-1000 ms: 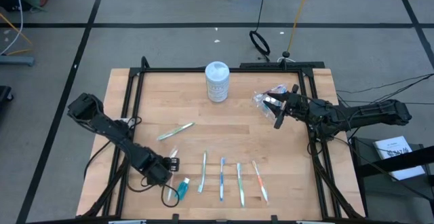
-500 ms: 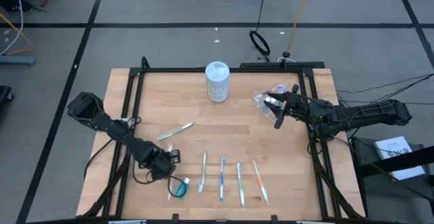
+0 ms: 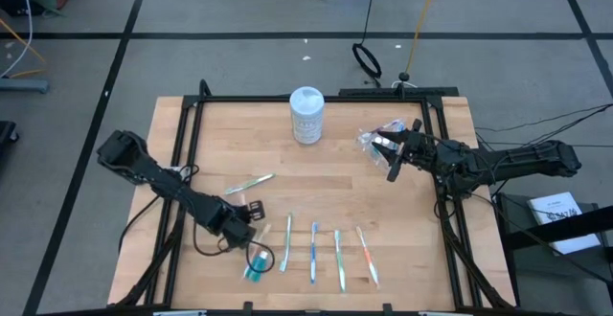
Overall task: Pick & Place toothbrushing station
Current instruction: Put the orange toothbrush into the transparent organizer
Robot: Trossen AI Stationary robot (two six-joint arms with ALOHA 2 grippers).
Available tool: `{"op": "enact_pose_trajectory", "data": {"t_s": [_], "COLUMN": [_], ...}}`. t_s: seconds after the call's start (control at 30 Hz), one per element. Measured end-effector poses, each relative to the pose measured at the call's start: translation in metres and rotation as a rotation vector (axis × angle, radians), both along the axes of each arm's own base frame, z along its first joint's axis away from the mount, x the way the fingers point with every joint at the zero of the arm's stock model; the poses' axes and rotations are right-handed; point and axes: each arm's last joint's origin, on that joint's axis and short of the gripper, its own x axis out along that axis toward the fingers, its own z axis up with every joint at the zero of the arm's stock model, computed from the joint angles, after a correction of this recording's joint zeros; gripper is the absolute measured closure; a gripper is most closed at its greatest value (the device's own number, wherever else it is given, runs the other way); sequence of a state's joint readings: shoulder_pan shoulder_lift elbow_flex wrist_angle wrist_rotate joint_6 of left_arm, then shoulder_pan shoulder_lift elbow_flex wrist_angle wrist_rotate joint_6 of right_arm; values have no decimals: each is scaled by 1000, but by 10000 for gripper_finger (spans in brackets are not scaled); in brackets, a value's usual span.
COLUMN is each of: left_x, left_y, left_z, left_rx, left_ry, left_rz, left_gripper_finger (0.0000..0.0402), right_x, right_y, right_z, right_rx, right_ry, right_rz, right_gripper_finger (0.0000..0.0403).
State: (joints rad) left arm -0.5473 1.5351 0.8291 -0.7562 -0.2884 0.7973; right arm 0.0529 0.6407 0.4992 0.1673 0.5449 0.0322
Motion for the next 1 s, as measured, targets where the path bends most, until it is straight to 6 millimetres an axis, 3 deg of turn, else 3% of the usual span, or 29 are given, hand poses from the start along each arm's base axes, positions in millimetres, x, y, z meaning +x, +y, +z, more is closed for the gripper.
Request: {"op": "enact_pose_trajectory", "data": {"t_s": [0.13, 0.23, 0.37, 0.53, 0.63, 0.7, 0.83, 1.0], "left_x": [13, 33, 66, 103, 120, 131, 152, 175], "left_y": [1, 1, 10, 43, 68, 87, 121, 164], "left_z": [27, 54, 87, 127, 140, 151, 152, 132], "left_rx": [53, 61, 14, -200, -301, -462, -783, -861], "left_ry": [-53, -218, -574, -966, -1128, -1228, -1317, -1468], "left_rz": [-21, 35, 322, 674, 726, 696, 602, 637], "left_gripper_finger": [381, 394, 381, 385, 395, 395, 382, 392], "right_x": [0, 0, 0, 0, 1, 1, 2, 2], "right_y": [0, 0, 0, 0, 0, 0, 0, 0], "right_z": [0, 0, 0, -1, -2, -2, -3, -3], "right_rx": [4, 5, 6, 6, 6, 6, 5, 3], "right_ry": [-2, -2, -2, 8, 11, 14, 20, 22], "right_rz": [0, 0, 0, 0, 0, 0, 0, -3], "right_gripper_finger": [245, 245, 245, 245, 245, 245, 245, 245]}}
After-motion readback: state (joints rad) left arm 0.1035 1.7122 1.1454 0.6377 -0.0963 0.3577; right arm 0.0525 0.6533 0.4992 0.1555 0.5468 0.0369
